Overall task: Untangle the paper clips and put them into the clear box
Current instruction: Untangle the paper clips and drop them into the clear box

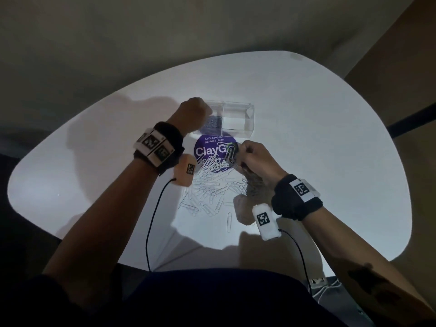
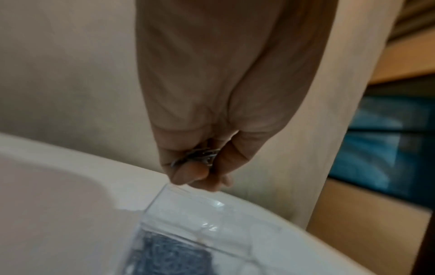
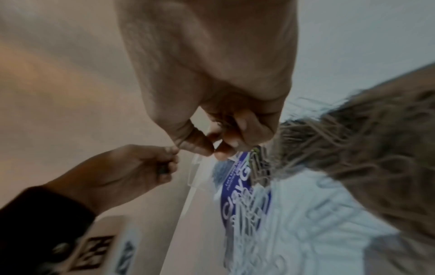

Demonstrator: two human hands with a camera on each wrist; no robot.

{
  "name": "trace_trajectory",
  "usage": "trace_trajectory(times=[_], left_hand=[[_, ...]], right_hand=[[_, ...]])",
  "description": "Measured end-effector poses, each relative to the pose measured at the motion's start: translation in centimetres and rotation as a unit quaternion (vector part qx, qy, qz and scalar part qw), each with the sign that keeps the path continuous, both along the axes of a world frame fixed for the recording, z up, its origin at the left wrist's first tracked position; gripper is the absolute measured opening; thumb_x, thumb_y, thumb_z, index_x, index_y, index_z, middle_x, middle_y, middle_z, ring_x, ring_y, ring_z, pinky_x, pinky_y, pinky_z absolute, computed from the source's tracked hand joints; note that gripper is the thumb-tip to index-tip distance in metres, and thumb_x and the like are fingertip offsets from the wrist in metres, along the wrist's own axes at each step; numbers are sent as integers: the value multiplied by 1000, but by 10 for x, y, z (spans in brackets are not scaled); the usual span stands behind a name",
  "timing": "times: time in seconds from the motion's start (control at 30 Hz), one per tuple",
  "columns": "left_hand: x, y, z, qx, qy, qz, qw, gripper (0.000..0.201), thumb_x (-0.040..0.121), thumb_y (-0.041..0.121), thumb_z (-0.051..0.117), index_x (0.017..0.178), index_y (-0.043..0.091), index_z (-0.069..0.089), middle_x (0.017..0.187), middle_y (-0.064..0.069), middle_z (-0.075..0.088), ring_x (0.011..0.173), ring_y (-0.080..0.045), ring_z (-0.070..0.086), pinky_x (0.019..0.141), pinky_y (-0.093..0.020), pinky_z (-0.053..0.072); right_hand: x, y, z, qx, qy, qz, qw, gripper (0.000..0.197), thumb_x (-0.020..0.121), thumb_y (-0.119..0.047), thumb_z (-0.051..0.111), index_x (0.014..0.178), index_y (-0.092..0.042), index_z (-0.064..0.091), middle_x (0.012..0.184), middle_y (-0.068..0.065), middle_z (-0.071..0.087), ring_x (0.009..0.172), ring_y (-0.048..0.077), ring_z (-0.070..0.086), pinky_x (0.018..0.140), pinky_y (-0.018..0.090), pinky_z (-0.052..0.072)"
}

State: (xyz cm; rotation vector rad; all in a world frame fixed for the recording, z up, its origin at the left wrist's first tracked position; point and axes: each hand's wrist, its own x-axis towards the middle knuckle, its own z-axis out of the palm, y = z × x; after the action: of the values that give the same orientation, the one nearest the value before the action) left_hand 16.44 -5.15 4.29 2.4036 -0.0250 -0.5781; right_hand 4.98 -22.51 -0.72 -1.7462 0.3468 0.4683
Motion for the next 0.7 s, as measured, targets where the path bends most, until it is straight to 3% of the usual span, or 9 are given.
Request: trace_trajectory(times=[0.07,0.13,0.23,0.33,0.43,0.5,0.57,0.63,0.7], left_hand=[[11,-4,-4,26,-26,-29,999,25,94,4,44,106,-1,65,110,-20,65,102,-33,60,85,-32,46],[14,-5,-11,29,-48,-84,995,28,91,-3,47,114,-9,60,118,-24,61,108,-36,58,84,-28,42],[15,0,-19,27,-79,-114,990,25,87,-9,49,108,-14,62,114,-27,63,105,-39,61,88,-37,47],[13,7,-20,-8,-95,-32,995,25,86,-7,48,105,-6,65,108,-18,67,100,-32,63,90,-38,50],[0,18,-21,-107,-91,108,984,26,85,0,48,103,6,64,104,-13,70,98,-29,65,92,-43,51],[-14,28,-23,-134,-88,141,977,24,82,3,50,100,12,64,99,-12,71,94,-27,66,90,-47,52],[-28,34,-28,-133,-89,149,976,27,81,1,49,100,12,64,93,-8,71,86,-23,64,88,-46,53],[-41,39,-34,-127,-107,151,974,31,79,-2,46,101,10,64,88,-5,71,81,-18,63,86,-41,53],[-53,40,-39,-103,-133,144,975,28,82,-2,48,100,10,66,88,-1,70,75,-8,61,79,-22,52]], right_hand=[[13,5,7,-20,-9,23,999,10,86,-7,58,77,-11,60,69,2,62,63,16,55,59,29,45],[27,9,15,-24,-13,33,999,11,91,-11,58,88,-9,68,80,3,69,70,13,60,66,29,50],[50,14,31,-16,-36,40,998,19,95,-4,54,87,-7,71,76,-1,68,60,5,57,55,17,46],[80,27,42,-27,-54,34,998,22,94,0,53,82,-8,70,66,-2,63,53,8,53,50,18,44],[111,43,42,-88,-66,60,992,20,93,-1,54,93,-3,73,79,1,67,75,14,63,67,25,52],[125,52,42,-126,-75,107,983,23,93,-4,52,102,-1,73,101,9,70,98,22,65,84,31,54],[131,59,46,-176,-81,175,965,30,94,-4,46,115,-3,68,126,10,63,118,24,57,94,29,46],[131,62,48,-199,-84,219,951,38,93,-1,41,123,-8,64,136,7,57,126,22,51,94,24,40],[128,60,50,-191,-97,225,950,42,91,3,41,123,-9,65,134,6,60,124,21,53,96,24,42]])
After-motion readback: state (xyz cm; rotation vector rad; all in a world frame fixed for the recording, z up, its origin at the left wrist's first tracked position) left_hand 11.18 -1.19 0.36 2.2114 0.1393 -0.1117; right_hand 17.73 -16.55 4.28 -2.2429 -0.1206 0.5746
